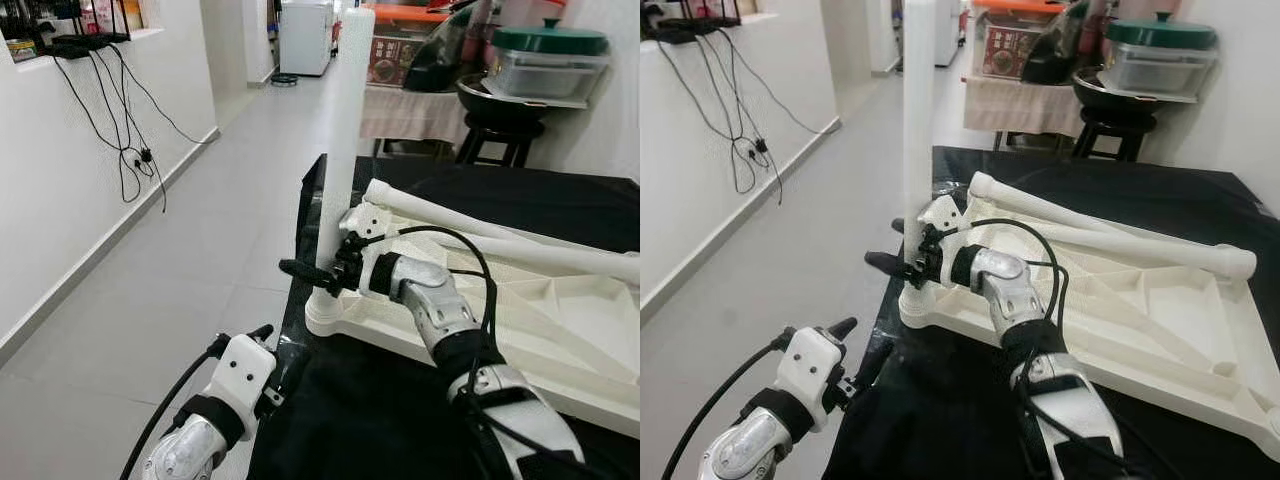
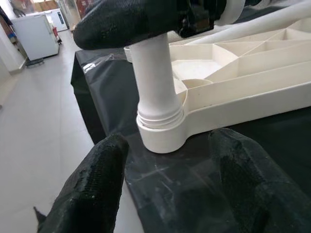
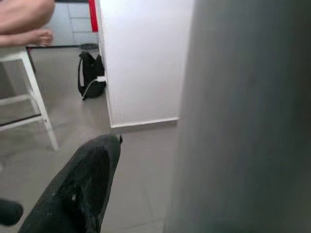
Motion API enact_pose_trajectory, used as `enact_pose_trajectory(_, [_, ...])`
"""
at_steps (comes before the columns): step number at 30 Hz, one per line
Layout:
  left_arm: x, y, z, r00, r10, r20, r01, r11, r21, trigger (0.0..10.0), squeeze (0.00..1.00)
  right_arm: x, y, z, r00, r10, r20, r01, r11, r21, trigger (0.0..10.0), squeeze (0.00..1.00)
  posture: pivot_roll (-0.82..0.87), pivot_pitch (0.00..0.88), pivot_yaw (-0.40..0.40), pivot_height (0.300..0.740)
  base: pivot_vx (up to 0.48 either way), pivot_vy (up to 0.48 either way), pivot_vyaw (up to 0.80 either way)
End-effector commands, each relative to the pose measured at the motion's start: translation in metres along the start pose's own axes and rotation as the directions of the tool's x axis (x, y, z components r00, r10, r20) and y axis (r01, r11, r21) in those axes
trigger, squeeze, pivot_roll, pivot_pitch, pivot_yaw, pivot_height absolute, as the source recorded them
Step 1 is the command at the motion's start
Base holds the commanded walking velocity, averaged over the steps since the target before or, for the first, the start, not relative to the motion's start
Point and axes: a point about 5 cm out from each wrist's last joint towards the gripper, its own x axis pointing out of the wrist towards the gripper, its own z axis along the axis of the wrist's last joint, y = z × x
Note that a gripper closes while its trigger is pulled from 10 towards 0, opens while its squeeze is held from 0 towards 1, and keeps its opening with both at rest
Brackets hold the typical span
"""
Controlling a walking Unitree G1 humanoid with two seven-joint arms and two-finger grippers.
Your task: Building children table
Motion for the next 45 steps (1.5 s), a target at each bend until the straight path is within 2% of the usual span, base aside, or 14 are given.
enact_pose_trajectory(1, [-0.003,0.000,0.005,0.999,-0.012,0.041,0.013,1.000,-0.017,10.0,0.00,0.008,0.008,-0.014,0.996,0.048,-0.076,-0.045,0.998,0.046,10.0,0.00,0.14,0.000,-0.088,0.740,0.000,0.000,0.00])
enact_pose_trajectory(4, [-0.003,0.000,0.005,0.999,-0.012,0.041,0.013,1.000,-0.017,10.0,0.00,0.008,0.008,-0.014,0.996,0.048,-0.076,-0.045,0.998,0.046,10.0,0.00,0.14,0.000,-0.088,0.740,0.000,0.000,0.00])
enact_pose_trajectory(5, [-0.005,-0.001,0.005,0.998,-0.027,0.051,0.029,0.999,-0.033,10.0,0.00,0.007,0.007,-0.019,0.995,0.035,-0.090,-0.028,0.997,0.075,4.0,0.00,0.14,0.000,-0.088,0.740,0.000,0.000,0.00])
enact_pose_trajectory(6, [-0.005,-0.001,0.005,0.998,-0.027,0.051,0.029,0.999,-0.033,10.0,0.00,0.007,0.007,-0.019,0.995,0.035,-0.090,-0.028,0.997,0.075,4.0,0.00,0.14,0.000,-0.088,0.740,0.000,0.000,0.00])
enact_pose_trajectory(7, [-0.008,-0.001,0.004,0.998,-0.036,0.057,0.038,0.998,-0.042,10.0,0.00,0.005,0.005,-0.024,0.994,0.009,-0.111,0.001,0.996,0.090,0.0,0.00,0.14,0.000,-0.081,0.740,0.000,0.000,0.00])
enact_pose_trajectory(16, [-0.018,0.001,0.001,0.998,-0.022,0.053,0.025,0.998,-0.050,10.0,0.00,-0.008,-0.012,-0.030,0.964,-0.162,-0.211,0.180,0.981,0.070,0.0,0.00,0.13,0.000,-0.078,0.740,0.000,0.000,0.00])
enact_pose_trajectory(17, [-0.022,0.001,0.002,0.998,-0.014,0.057,0.016,0.999,-0.039,10.0,0.00,-0.021,-0.028,-0.028,0.903,-0.381,-0.198,0.401,0.913,0.072,0.0,0.00,0.13,0.000,-0.098,0.740,0.000,0.000,0.00])
enact_pose_trajectory(22, [-0.025,0.001,0.003,0.998,-0.014,0.061,0.016,0.999,-0.037,10.0,0.00,-0.035,-0.041,-0.027,0.795,-0.581,-0.173,0.602,0.792,0.104,0.0,0.00,0.13,0.000,-0.098,0.740,0.000,0.000,0.00])
enact_pose_trajectory(23, [-0.024,0.004,0.006,0.997,-0.020,0.080,0.025,0.998,-0.060,10.0,0.00,-0.027,-0.004,-0.049,0.731,-0.667,-0.144,0.683,0.709,0.177,0.0,0.00,0.09,0.000,-0.088,0.740,0.000,0.000,0.00])
enact_pose_trajectory(28, [-0.024,0.005,0.012,0.991,-0.063,0.115,0.074,0.993,-0.096,10.0,0.00,-0.056,0.059,-0.063,0.526,-0.839,-0.138,0.842,0.491,0.225,0.0,0.00,0.06,0.000,-0.053,0.740,0.000,0.000,0.00])
enact_pose_trajectory(37, [-0.025,0.011,0.018,0.992,-0.046,0.119,0.057,0.994,-0.094,10.0,0.00,-0.069,0.026,-0.042,0.480,-0.873,-0.081,0.876,0.473,0.094,0.0,0.00,0.07,0.000,-0.070,0.740,0.000,0.000,0.00])
enact_pose_trajectory(38, [-0.025,0.013,0.020,0.992,-0.043,0.120,0.053,0.995,-0.083,10.0,0.00,-0.075,0.023,-0.042,0.469,-0.878,-0.097,0.883,0.464,0.070,8.9,0.00,0.06,0.000,-0.068,0.740,0.000,0.000,0.00])
enact_pose_trajectory(44, [-0.023,0.018,0.022,0.992,-0.043,0.121,0.050,0.997,-0.064,10.0,0.00,-0.083,0.029,-0.040,0.451,-0.882,-0.137,0.892,0.450,0.043,10.0,0.00,0.06,0.000,-0.065,0.740,0.000,0.000,0.00])
enact_pose_trajectory(45, [-0.021,0.022,0.023,0.992,-0.039,0.122,0.048,0.997,-0.066,10.0,0.00,-0.088,0.032,-0.037,0.465,-0.872,-0.151,0.885,0.464,0.045,10.0,1.00,0.07,0.000,-0.069,0.740,0.000,0.000,0.00])
